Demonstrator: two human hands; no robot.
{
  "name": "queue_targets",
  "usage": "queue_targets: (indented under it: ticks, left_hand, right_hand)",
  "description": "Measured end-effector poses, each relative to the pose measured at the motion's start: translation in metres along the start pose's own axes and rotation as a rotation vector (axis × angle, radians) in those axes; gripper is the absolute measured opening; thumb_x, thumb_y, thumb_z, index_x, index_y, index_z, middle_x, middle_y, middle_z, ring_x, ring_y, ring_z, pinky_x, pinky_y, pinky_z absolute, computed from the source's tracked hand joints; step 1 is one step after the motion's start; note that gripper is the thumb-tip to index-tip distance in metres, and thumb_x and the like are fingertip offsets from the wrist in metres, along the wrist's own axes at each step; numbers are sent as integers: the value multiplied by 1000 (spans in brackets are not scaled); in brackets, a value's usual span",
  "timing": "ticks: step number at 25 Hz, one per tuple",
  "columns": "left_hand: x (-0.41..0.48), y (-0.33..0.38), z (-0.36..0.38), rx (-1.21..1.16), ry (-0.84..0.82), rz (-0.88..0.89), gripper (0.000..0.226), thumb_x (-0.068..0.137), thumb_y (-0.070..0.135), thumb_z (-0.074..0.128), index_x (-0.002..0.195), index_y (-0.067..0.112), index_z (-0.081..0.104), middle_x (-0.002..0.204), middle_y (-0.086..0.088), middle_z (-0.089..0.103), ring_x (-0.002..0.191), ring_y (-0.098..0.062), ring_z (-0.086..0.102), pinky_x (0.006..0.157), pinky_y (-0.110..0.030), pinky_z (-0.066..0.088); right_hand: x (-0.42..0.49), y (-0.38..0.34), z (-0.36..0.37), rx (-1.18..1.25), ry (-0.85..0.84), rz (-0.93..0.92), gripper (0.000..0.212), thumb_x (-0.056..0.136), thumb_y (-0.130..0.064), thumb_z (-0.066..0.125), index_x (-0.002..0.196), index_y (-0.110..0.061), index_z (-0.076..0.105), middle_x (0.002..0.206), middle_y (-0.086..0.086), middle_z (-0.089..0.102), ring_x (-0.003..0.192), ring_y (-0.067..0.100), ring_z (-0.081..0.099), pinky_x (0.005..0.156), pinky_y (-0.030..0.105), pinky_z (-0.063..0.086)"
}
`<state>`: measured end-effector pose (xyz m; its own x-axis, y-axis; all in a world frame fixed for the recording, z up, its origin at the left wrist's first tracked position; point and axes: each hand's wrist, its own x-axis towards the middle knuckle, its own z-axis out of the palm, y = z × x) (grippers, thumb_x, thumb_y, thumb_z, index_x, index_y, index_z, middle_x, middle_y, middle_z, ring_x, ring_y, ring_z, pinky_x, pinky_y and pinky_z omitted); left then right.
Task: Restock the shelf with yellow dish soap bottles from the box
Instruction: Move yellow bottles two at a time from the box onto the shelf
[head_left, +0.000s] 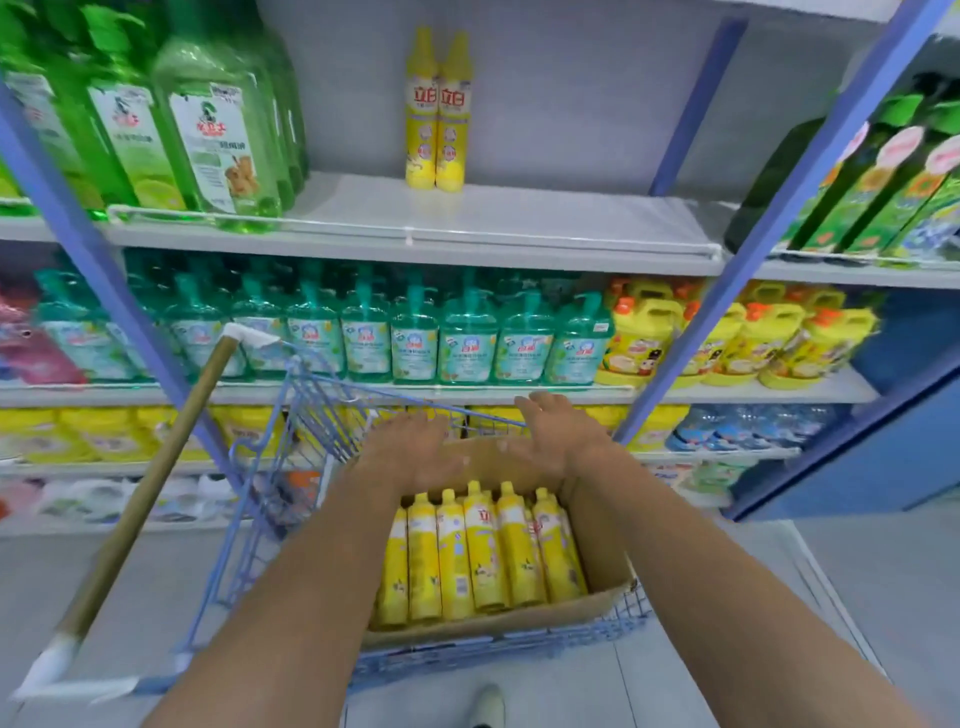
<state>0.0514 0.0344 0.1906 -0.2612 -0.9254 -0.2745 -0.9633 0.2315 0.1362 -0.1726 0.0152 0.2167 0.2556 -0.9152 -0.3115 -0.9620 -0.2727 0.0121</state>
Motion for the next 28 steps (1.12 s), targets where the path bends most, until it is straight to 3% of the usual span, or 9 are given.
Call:
queue_targets:
  ticks: [5, 10, 16, 20, 25, 28]
  left_hand:
    - [6, -4, 72, -75, -184, -65, 72, 92, 71, 41, 142, 20, 44, 143, -11, 50, 129, -33, 49, 100, -48, 45]
    - [26, -7, 127, -137, -279, -107, 78, 93, 71, 40, 151, 20, 32, 148, -11, 43, 133, -34, 44, 102, -48, 45]
    - [49, -37, 177, -242, -375, -290, 77, 90, 68, 46, 147, 17, 37, 141, -11, 48, 127, -32, 49, 98, -48, 48]
    - [86, -54, 206, -254, -393, -342, 74, 93, 63, 48, 148, 15, 34, 143, -13, 44, 127, -33, 48, 97, -48, 48]
    - [121, -95, 251, -304, -393, -405, 64, 92, 53, 58, 139, 11, 46, 136, -16, 53, 124, -36, 51, 99, -46, 46]
    - [131, -110, 280, -411, -420, -423, 58, 89, 44, 66, 136, 13, 52, 135, -14, 58, 122, -36, 54, 99, -47, 47]
  right_hand:
    - [15, -2, 73, 52, -162, -6, 82, 96, -67, 41, 156, -13, 27, 163, 10, 21, 147, 35, 24, 111, 54, 38]
    - [42, 17, 127, 118, -261, -26, 82, 98, -64, 41, 159, -15, 16, 161, 14, 27, 147, 36, 25, 112, 53, 38]
    - [89, 42, 182, 161, -388, -2, 83, 97, -68, 37, 159, -15, 20, 161, 10, 27, 146, 34, 29, 110, 53, 41]
    - [114, 57, 223, 197, -414, 26, 80, 97, -68, 36, 156, -15, 26, 157, 11, 33, 142, 34, 35, 106, 55, 43]
    - [137, 61, 268, 267, -489, 118, 79, 99, -65, 37, 154, -10, 28, 161, 12, 26, 147, 32, 29, 109, 50, 37]
    - [147, 61, 290, 395, -402, 189, 72, 98, -57, 50, 148, -8, 35, 150, 14, 42, 139, 31, 40, 100, 44, 46]
